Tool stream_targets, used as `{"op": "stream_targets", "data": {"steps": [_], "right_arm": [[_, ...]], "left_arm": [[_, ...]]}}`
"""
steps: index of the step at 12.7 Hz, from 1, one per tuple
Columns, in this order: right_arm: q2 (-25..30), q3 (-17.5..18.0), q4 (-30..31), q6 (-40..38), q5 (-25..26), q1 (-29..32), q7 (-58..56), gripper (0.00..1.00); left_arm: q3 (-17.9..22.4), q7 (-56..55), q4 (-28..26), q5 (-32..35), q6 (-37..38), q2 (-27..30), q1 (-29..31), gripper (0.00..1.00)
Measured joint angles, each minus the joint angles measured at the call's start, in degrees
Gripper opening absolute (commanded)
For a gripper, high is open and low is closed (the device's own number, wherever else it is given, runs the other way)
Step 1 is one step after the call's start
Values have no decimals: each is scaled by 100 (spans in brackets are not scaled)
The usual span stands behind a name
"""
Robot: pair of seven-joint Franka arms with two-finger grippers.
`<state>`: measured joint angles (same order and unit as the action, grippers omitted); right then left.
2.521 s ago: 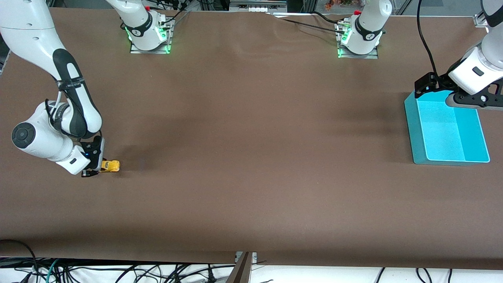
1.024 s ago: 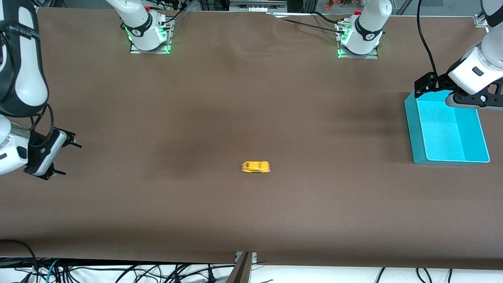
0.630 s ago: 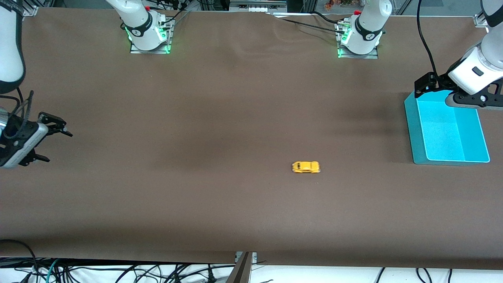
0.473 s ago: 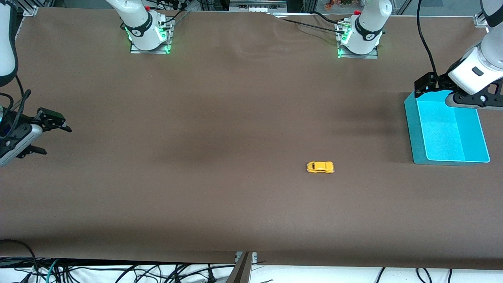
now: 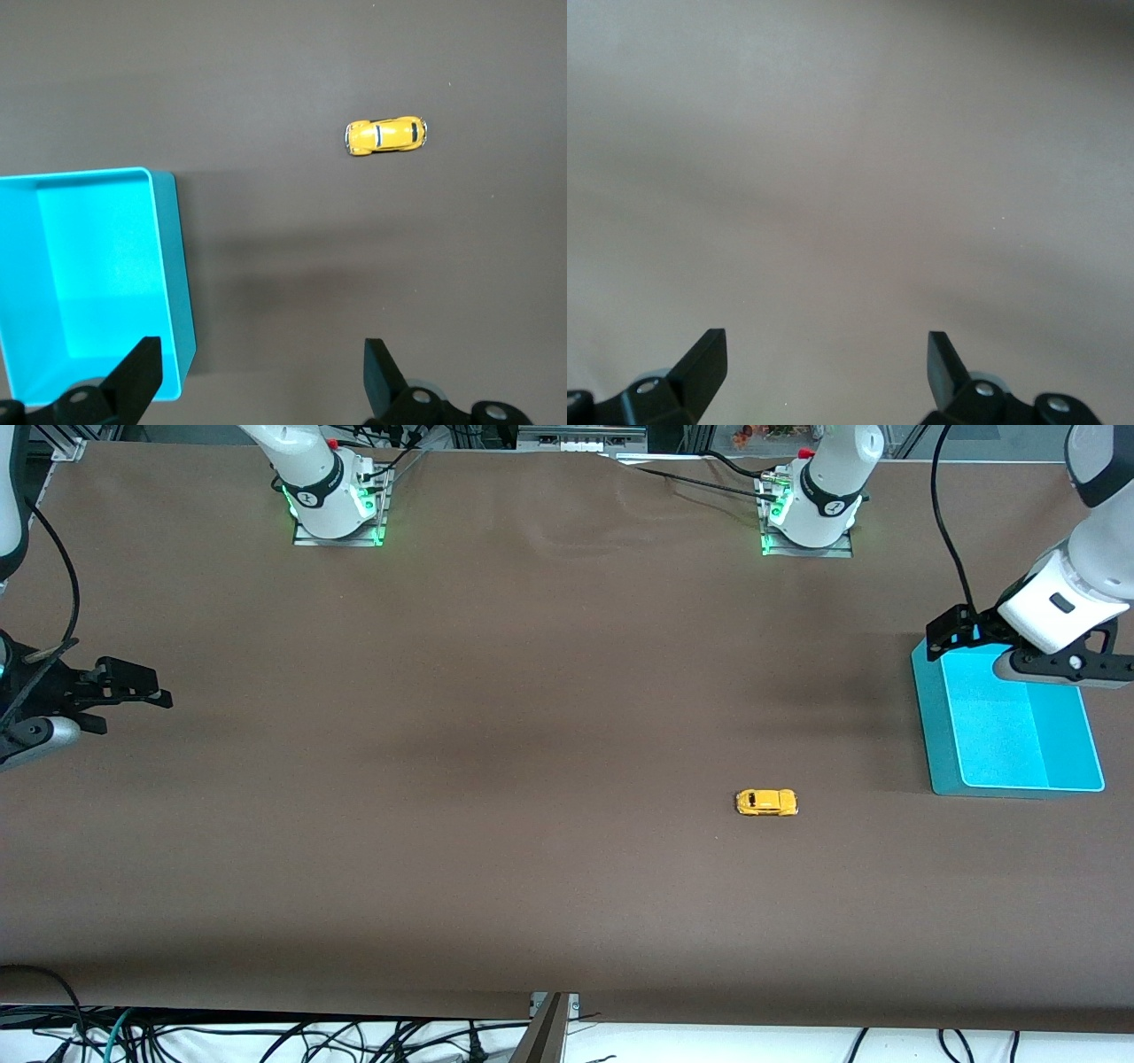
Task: Wind and store yellow beetle car
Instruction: 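Move the left gripper from the bin toward the yellow car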
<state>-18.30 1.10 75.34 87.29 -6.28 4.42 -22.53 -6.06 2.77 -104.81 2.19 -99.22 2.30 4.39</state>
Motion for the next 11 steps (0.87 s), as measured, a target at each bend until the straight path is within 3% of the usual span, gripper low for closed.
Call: {"op": "stream_targets", "data": {"steps": [6,11], "right_arm": [[0,-38,-369,1,575,27,24,100],[1,-58,-487,-6,780,50,23,100]], "left_arm": [[-41,0,-778,-107,-1336,-261,-78,100],[-71,0,-957,-268,-1949,-614,-258,100]]}}
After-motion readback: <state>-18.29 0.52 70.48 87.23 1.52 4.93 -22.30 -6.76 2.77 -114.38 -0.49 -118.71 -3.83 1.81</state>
